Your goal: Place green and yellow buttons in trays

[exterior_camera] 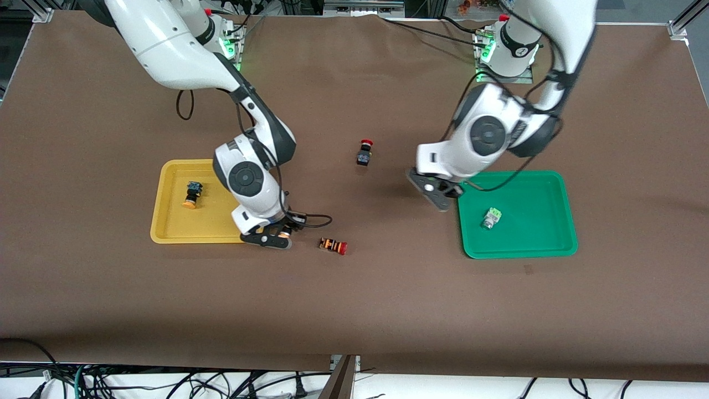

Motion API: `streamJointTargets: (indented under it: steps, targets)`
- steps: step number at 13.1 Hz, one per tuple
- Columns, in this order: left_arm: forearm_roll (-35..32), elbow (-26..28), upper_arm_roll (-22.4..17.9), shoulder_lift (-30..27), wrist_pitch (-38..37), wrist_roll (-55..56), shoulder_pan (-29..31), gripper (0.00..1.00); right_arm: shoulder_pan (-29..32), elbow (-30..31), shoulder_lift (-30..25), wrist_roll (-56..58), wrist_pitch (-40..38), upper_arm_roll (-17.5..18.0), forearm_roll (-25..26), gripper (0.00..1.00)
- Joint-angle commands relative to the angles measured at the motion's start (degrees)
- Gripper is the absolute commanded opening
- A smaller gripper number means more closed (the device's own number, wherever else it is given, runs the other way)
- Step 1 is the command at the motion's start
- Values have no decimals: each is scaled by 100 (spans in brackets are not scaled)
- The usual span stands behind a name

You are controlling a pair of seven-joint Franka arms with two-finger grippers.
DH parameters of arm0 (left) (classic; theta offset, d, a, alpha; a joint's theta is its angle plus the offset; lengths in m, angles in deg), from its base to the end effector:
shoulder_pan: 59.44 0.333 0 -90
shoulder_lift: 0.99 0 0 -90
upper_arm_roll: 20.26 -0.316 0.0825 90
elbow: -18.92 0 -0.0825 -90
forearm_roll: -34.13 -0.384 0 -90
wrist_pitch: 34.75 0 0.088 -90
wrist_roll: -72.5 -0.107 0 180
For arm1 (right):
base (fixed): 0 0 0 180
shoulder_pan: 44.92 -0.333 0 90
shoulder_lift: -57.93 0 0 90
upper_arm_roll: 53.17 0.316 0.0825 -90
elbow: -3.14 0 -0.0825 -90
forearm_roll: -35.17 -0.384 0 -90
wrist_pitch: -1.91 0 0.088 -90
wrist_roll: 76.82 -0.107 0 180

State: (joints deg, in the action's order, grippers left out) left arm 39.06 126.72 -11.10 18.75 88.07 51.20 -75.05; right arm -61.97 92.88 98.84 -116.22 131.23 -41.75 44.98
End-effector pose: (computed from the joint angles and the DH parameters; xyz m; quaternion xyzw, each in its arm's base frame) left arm 0.5620 -0.2576 0.3230 0.9285 -0.3641 -0.0413 0.0610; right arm 0.6278 0.3125 0.2287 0.9979 -0.0643 -0.0021 0.0024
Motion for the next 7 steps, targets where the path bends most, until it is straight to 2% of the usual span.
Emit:
streamJointTargets:
  steps: [1,3,6,7]
  targets:
    - [-10,-22,-649,-23,-259,-670,120,0,447,524,-670,878,-863,44,73,0]
    - [-132,-4,-1238,249,-163,-1435,111,0,711,1358,-1145,1259,-777,44,73,0]
    - [-142,127,-1618,636,275,-1895,111,0,896,2273,-1436,1444,-348,27,82,0]
    - [-133,232,-1636,794,582,-1887,111,26,914,2450,-1489,1444,-207,18,82,46]
